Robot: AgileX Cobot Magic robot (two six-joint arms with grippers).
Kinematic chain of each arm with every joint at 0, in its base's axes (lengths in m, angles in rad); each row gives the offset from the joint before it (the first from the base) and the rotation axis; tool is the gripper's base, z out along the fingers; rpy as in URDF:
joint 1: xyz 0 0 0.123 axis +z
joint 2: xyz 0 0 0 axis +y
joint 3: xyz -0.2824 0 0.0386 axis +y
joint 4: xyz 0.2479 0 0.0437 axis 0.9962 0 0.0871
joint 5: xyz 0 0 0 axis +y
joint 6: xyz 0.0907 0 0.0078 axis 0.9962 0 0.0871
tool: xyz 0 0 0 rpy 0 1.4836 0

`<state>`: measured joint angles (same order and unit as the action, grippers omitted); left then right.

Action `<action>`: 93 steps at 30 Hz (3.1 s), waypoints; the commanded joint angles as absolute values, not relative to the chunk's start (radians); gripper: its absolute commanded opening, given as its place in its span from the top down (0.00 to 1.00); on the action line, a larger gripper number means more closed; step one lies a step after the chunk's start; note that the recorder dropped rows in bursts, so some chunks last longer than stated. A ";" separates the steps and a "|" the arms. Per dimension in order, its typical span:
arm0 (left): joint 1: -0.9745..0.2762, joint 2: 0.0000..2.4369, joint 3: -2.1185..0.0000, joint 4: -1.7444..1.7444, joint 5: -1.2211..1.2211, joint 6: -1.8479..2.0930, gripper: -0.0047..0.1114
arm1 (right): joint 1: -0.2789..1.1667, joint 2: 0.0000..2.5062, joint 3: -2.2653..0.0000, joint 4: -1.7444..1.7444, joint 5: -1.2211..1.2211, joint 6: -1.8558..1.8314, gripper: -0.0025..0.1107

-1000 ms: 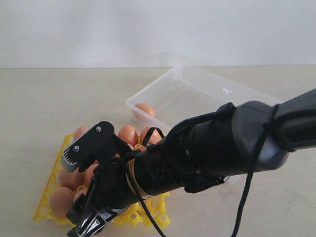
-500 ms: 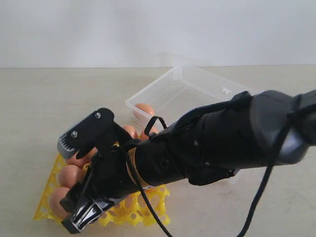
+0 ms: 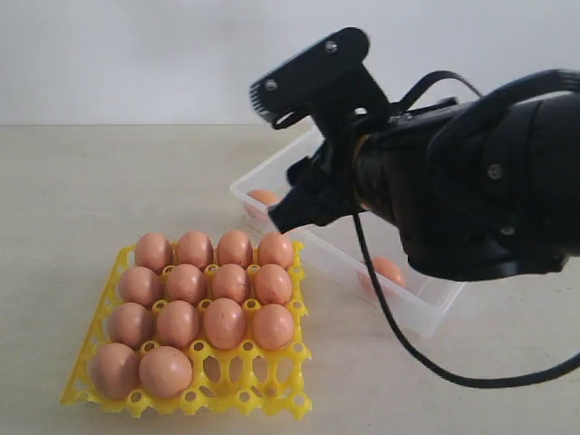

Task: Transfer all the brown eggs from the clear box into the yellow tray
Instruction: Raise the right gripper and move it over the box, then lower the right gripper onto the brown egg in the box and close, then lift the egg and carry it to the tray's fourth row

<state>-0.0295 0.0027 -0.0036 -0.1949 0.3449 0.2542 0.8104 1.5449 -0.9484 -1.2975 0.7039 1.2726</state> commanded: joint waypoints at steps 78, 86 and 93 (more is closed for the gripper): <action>-0.034 0.000 0.000 -0.194 0.341 0.256 0.92 | 0.265 2.045 -1.406 0.171 0.859 -0.227 0.98; -0.034 0.000 0.000 -0.194 0.341 0.256 0.92 | 0.295 1.818 -1.072 0.377 0.262 -0.058 0.98; -0.034 0.000 0.000 -0.194 0.341 0.256 0.92 | 0.394 1.563 -0.701 0.351 -0.098 -0.098 0.98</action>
<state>-0.0295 0.0027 -0.0036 -0.1949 0.3449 0.2542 0.3564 1.6628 -0.7963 0.3672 0.0281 -0.0691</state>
